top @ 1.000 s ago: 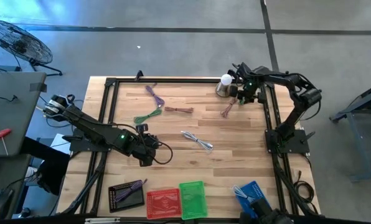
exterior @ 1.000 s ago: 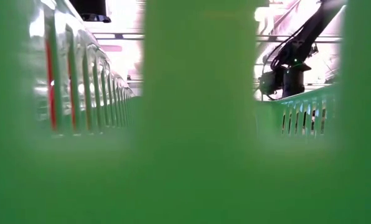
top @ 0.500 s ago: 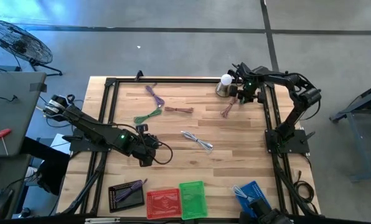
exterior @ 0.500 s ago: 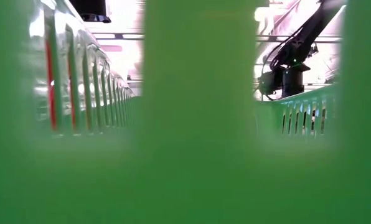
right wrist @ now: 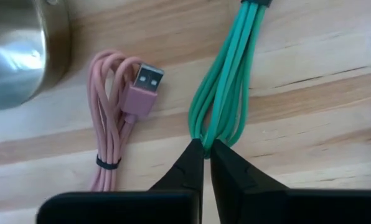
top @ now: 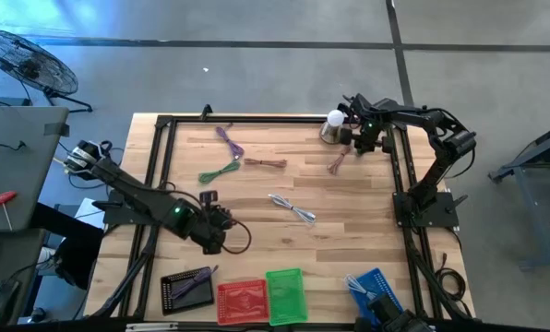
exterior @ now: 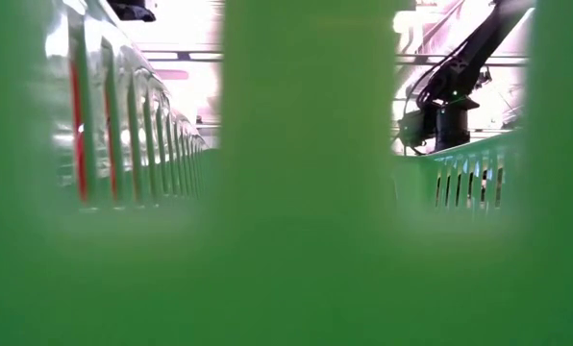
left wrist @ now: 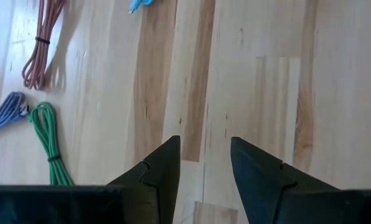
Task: Pick & Place USB Port
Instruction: Put the right green charger cable into the green bin
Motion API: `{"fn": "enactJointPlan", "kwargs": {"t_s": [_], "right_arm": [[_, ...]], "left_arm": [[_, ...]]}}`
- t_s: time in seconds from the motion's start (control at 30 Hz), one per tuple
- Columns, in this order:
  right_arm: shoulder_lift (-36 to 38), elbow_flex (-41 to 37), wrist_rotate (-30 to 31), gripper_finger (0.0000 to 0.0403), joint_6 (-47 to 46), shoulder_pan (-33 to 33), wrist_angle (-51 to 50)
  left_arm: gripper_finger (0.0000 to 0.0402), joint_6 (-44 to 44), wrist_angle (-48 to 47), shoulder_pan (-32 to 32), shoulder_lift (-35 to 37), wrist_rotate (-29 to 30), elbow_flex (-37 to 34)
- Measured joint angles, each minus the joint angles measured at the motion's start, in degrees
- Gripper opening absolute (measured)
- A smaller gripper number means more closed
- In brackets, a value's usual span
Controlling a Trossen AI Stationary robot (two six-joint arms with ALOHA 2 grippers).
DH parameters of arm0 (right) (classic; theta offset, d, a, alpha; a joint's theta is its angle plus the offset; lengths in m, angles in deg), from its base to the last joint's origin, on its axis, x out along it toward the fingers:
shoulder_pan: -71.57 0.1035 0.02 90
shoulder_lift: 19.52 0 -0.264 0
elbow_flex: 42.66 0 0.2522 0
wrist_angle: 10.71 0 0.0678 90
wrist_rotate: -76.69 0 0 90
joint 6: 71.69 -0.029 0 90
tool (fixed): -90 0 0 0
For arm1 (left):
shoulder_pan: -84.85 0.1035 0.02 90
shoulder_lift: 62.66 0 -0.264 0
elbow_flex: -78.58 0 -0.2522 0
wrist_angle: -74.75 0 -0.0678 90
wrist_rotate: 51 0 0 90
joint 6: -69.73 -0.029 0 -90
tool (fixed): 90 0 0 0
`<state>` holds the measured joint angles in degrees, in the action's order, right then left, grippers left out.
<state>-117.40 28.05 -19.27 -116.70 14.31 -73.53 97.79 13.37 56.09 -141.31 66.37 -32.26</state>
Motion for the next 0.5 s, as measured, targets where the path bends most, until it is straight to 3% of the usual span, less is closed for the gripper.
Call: {"fn": "enactJointPlan", "kwargs": {"t_s": [0.27,0.5], "right_arm": [[0.4,0.0,-1.1,0.0003,5.9,0.4,-4.1],[6.3,0.0,1.5,0.0001,6.8,1.6,-7.8]], "left_arm": [[0.0136,1.1,0.0,-0.6,0.0,0.3,0.0],[0.0136,0.9,0.0,-0.6,0.0,0.6,0.0]]}}
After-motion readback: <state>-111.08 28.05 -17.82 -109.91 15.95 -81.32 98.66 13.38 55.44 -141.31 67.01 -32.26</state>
